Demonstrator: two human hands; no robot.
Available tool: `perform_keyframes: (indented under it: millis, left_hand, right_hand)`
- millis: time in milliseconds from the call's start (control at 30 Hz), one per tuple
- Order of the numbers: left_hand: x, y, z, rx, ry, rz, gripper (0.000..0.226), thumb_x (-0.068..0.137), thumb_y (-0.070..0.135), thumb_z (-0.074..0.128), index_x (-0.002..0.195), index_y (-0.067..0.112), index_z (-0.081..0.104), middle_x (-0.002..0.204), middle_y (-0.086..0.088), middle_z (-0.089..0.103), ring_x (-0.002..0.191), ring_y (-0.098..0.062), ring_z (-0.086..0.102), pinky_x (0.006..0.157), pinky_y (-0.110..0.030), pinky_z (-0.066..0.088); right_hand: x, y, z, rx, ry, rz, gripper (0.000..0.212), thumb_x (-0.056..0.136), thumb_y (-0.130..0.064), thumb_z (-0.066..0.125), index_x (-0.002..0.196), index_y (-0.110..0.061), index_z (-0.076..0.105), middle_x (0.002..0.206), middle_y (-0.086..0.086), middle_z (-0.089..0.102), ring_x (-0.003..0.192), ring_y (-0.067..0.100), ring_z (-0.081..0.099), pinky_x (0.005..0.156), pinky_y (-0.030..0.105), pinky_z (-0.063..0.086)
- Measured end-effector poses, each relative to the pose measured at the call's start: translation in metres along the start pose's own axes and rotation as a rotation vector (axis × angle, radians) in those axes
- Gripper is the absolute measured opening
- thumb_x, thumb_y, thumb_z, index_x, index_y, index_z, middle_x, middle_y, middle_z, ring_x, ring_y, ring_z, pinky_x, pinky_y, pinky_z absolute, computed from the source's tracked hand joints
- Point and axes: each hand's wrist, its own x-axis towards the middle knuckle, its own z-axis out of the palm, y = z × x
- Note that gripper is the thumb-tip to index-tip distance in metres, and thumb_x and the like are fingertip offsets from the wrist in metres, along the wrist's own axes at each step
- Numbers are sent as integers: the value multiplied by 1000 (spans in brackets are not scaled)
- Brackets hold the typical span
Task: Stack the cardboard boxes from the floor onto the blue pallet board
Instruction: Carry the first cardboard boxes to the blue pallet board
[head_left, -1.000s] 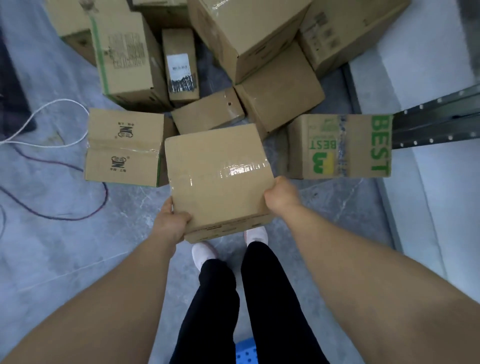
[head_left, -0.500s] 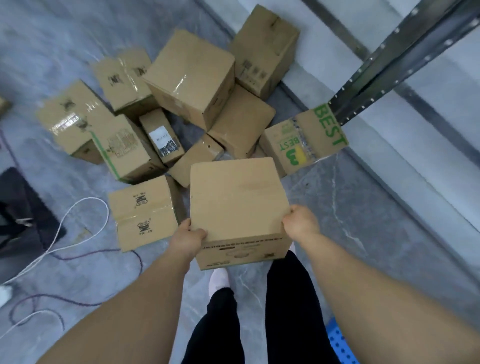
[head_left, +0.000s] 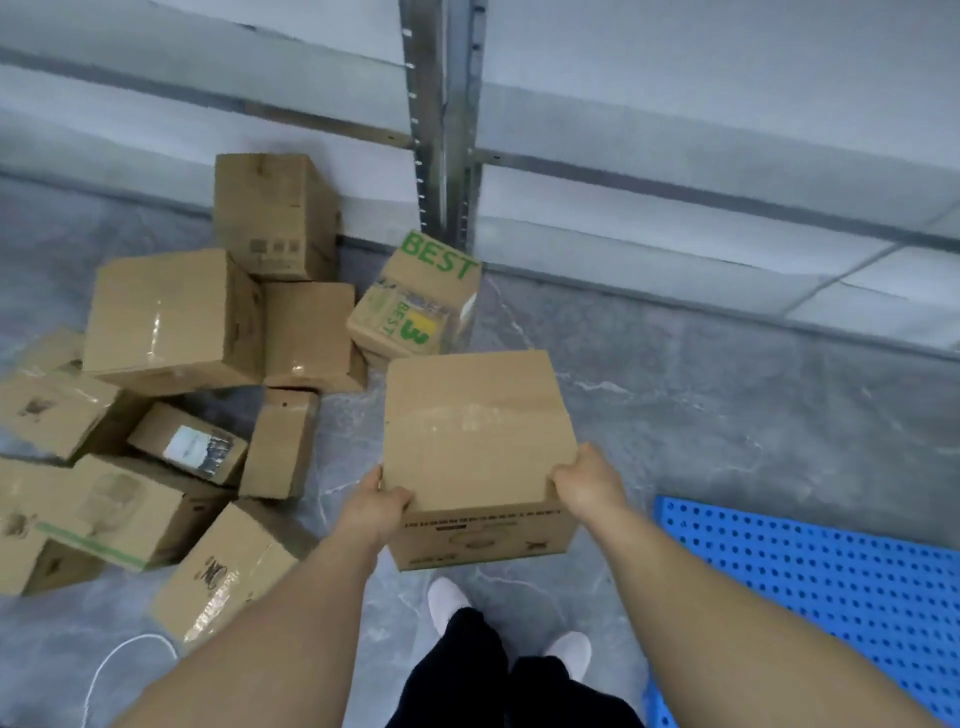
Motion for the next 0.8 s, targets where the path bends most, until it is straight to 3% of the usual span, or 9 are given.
perform_keyframes:
  millis: [100, 200, 300, 367, 467, 567, 667, 800]
  left_hand:
    - [-8, 21, 46, 137, -64, 66, 42, 94, 13, 47, 135, 16, 42, 123, -14, 58, 111, -36, 54, 88, -39, 46]
    - [-24, 39, 106, 272, -150, 137, 44, 95, 13, 46, 138, 16, 38, 127, -13, 54, 111, -34, 53, 81, -34, 42]
    - [-42, 47, 167, 394, -231, 206, 39, 94, 10, 47, 132, 15, 44, 125, -13, 56, 109, -32, 54, 83, -35, 42]
    - [-53, 47, 208, 492, -270, 246, 37, 94, 10, 48, 131, 16, 47, 123, -12, 57, 109, -32, 55, 85, -36, 44]
    - [-71, 40, 263, 620, -342, 271, 38, 94, 11, 48, 131, 18, 47, 122, -11, 58, 100, -28, 56, 83, -36, 44]
    - [-83, 29, 312, 711, -407, 259, 39, 95, 10, 46, 133, 18, 46, 125, -11, 57, 107, -29, 55, 93, -40, 47]
    - [-86, 22, 357, 848, -468, 287, 42, 95, 10, 46, 136, 19, 42, 130, -10, 54, 115, -32, 53, 100, -49, 42]
    - [-79, 17, 415, 986, -552, 386, 46, 91, 6, 50, 136, 17, 43, 127, -11, 56, 112, -31, 55, 99, -44, 44]
  right_hand:
    - [-5, 46, -35, 141, 55, 50, 33, 87, -10, 44, 119, -7, 49, 115, 14, 59, 103, 30, 56, 86, 32, 47]
    - [-12, 106, -68, 265, 127, 105, 26, 89, -8, 43, 114, -6, 50, 109, 11, 59, 94, 24, 55, 71, 26, 43]
    - [-19, 170, -92, 354, 179, 206, 6, 89, -8, 42, 93, -13, 42, 78, 4, 46, 72, 20, 48, 53, 26, 30]
    - [-24, 213, -103, 419, 211, 281, 10, 89, -8, 42, 86, -15, 35, 68, 2, 38, 58, 17, 40, 48, 28, 25]
    - [-34, 272, -113, 509, 247, 372, 10, 92, -10, 42, 90, -18, 36, 66, 3, 39, 54, 17, 40, 49, 28, 27]
    - [-39, 323, -115, 607, 272, 477, 15, 94, -17, 44, 107, -17, 36, 75, 4, 45, 69, 22, 47, 55, 31, 39]
    - [-38, 364, -113, 698, 296, 552, 10, 93, -14, 45, 93, -15, 36, 68, 4, 40, 60, 19, 42, 50, 28, 31]
    - [-35, 402, -104, 846, 354, 648, 15, 92, -12, 43, 104, -15, 35, 66, 0, 37, 54, 13, 36, 46, 26, 25]
